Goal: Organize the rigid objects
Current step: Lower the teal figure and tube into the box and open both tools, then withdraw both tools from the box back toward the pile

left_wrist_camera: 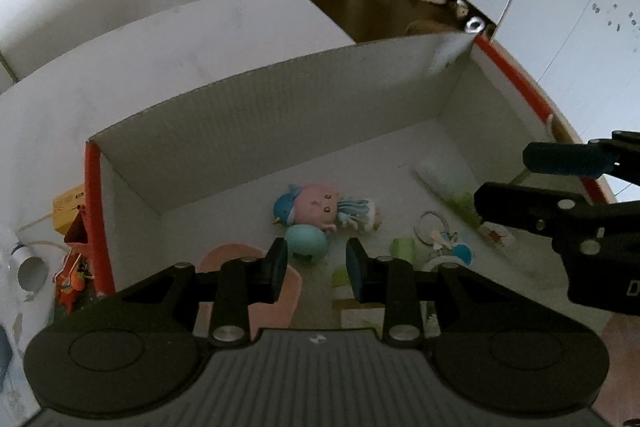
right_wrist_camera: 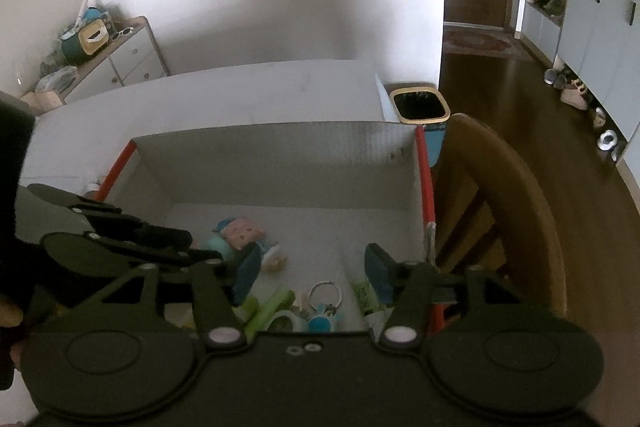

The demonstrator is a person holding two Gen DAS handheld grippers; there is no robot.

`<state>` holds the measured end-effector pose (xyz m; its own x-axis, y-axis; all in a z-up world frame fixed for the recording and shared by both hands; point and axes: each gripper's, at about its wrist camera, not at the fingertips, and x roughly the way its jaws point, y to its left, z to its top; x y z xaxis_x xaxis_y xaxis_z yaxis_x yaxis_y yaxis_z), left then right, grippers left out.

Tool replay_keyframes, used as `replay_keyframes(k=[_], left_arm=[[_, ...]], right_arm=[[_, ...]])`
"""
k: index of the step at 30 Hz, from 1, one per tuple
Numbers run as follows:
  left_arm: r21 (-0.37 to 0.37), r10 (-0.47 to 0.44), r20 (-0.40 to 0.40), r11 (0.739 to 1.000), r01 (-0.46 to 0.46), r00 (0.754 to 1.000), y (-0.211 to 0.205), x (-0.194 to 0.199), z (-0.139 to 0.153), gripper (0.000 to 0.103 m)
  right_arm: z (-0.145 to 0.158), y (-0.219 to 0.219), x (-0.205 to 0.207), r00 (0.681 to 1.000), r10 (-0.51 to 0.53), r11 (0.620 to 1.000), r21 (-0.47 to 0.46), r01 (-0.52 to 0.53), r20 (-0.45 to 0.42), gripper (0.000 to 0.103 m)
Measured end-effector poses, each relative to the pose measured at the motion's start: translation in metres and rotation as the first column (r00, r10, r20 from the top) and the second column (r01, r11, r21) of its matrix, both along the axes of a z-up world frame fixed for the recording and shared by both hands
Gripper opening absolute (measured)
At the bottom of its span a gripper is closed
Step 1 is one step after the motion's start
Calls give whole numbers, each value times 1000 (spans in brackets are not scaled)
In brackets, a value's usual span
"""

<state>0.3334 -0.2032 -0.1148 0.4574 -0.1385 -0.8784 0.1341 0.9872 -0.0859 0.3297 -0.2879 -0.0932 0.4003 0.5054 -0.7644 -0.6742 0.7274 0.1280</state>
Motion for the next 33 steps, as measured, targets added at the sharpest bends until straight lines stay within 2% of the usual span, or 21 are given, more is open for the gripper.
replay_keyframes(k=[12,14,15,16,23,26,30,33], left_arm=[[-42,-16,91,999,19,996,10,-31,29,32],[-53,-12,112,998,18,994,12,-38,36,48],[-64,-7,130,998,16,991,15,-42,40,61],[-74,-5,149,997,16,989,17,-46,44,64],[-104,-4,200,994,25,980,32,-72,65,64],[-117,1,217,993,25,976,43,-81,69,71],[-130,4,233,991,27,973,60,-95,75,72],[-135,2,247,990,32,969,73,-106,79,72]], right_arm=[[17,-5,-28,1000,5,999,38,-6,14,68],[20,-5,-34,1000,12,999,45,-13,19,69],[22,-6,-38,1000,15,999,48,-16,23,70],[24,-5,-41,999,18,998,52,-19,27,72],[39,-6,-68,999,6,994,105,-11,48,84],[44,-5,-79,998,-5,992,127,-2,56,89],[50,1,-96,997,-27,988,151,16,74,100],[53,9,-110,995,-34,987,158,19,91,102]])
